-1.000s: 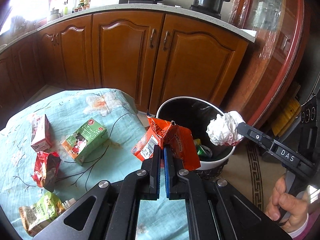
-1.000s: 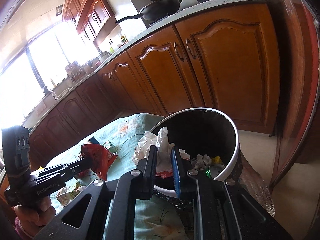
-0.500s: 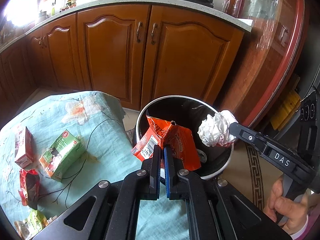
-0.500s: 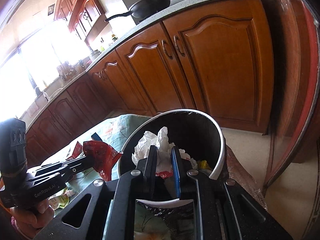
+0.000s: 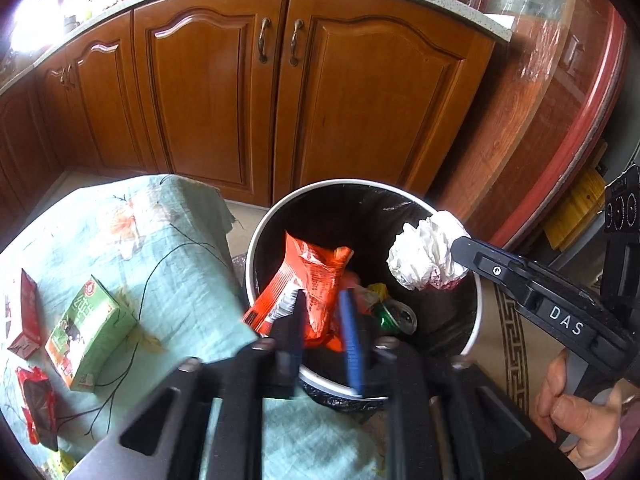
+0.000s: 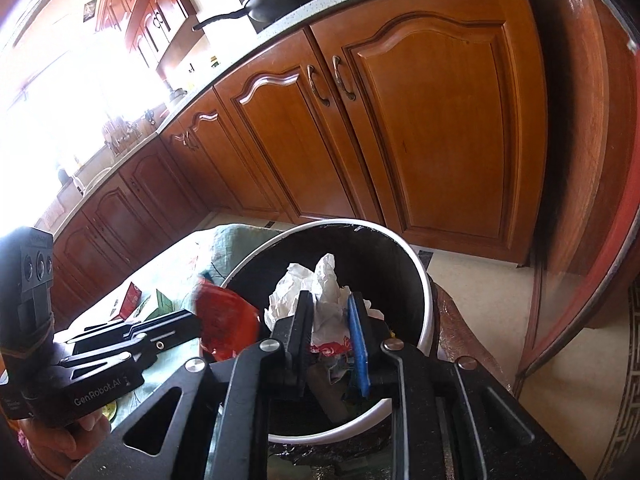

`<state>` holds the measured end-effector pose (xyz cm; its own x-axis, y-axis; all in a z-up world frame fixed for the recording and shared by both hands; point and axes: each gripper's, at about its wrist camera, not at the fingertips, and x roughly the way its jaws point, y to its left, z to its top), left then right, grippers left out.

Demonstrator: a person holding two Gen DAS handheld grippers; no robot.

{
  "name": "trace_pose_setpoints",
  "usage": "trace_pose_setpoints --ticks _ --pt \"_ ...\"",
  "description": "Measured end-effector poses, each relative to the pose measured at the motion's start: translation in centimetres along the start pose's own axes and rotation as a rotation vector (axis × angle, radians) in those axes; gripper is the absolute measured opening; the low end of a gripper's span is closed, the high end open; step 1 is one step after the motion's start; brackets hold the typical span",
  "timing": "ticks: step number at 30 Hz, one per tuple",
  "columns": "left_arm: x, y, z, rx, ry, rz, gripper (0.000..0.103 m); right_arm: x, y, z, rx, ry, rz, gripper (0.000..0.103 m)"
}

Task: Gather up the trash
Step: 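Carry the orange bag and tissue over the bin and open both grippers, then grasp the white milk carton with the left gripper while the right gripper grasps the green milk carton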

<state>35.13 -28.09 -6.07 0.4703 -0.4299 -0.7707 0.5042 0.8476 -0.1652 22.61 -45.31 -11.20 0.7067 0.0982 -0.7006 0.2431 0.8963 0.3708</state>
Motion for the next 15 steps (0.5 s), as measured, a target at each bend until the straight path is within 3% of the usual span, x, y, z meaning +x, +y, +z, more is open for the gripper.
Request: trace_pose_setpoints --ticks 2,4,8,12,15 --pt "0.0 0.1 0.0 -0.004 -0.009 0.007 0.041 0.1 -0.3 -0.1 0.012 0.002 0.005 0.039" --pt "-0.1 0.3 -0.3 -0.010 -0.012 0.009 0.041 0.0 -0.4 -0.2 0.022 -0.002 0.012 0.051" --pt "-1.2 1.0 -1.4 -0.026 -0.028 0.013 0.041 -0.4 -0.5 -0.6 0.036 -0.014 0.019 0.052" --pt "-2.6 2.1 -3.2 -0.051 -0.047 0.027 0.045 -1.2 0.1 -1.0 0.042 -0.038 0.045 0.072" --pt "-3.9 3.2 -4.7 -0.079 -0.054 0.035 0.045 -1.7 1.0 -1.4 0.039 -0.050 0.068 0.077"
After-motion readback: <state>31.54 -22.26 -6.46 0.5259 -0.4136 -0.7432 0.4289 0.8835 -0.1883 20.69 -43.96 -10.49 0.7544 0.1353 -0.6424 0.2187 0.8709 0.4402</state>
